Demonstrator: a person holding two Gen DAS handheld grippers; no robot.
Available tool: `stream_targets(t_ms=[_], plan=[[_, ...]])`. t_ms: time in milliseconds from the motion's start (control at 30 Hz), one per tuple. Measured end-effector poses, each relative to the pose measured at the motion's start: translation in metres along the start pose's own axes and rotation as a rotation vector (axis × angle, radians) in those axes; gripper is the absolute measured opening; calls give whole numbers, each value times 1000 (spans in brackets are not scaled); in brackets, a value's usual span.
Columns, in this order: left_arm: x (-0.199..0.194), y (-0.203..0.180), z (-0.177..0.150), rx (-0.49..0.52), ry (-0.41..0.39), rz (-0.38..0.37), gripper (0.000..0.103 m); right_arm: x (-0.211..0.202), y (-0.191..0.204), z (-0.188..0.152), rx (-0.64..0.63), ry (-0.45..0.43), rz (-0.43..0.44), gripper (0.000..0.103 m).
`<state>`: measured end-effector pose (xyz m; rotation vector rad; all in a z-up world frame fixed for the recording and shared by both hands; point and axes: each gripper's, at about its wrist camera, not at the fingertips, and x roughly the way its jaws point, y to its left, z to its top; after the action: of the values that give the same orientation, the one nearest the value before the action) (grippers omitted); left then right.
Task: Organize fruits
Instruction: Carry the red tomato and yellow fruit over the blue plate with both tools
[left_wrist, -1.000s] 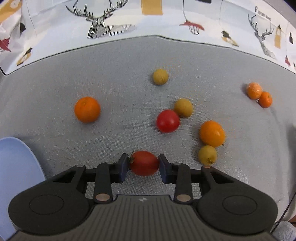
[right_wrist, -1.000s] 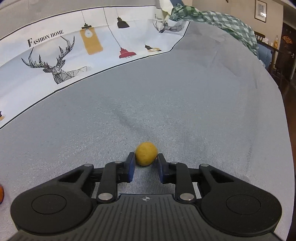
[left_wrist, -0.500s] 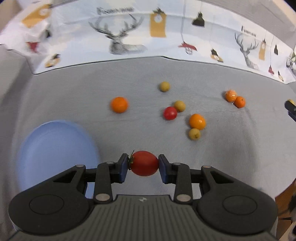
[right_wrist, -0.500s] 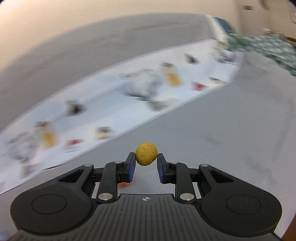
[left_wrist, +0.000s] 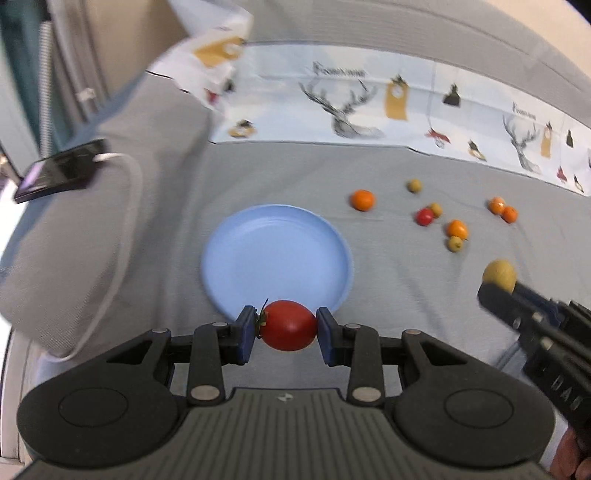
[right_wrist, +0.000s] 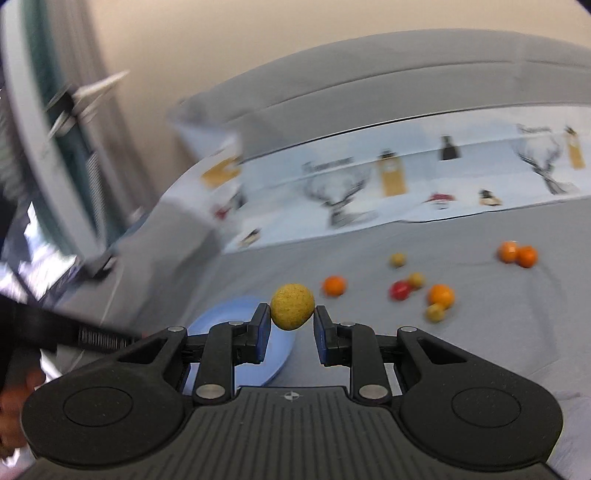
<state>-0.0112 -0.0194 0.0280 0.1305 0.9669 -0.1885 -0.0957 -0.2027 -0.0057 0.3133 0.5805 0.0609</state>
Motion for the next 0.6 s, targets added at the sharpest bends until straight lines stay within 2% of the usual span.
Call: stream_targets(t_ms=[100,267,600], plan=[[-15,17,-18,-30,-23,9,39,-6,27,-10,-73,40,10,27],[-26,40,-36,-76,-34,-30,39,-12,46,-15,-77,89,2,27],[-28,55,-42,-101,-67,-79,39,-12,65,-15,-139,102,-33,27]])
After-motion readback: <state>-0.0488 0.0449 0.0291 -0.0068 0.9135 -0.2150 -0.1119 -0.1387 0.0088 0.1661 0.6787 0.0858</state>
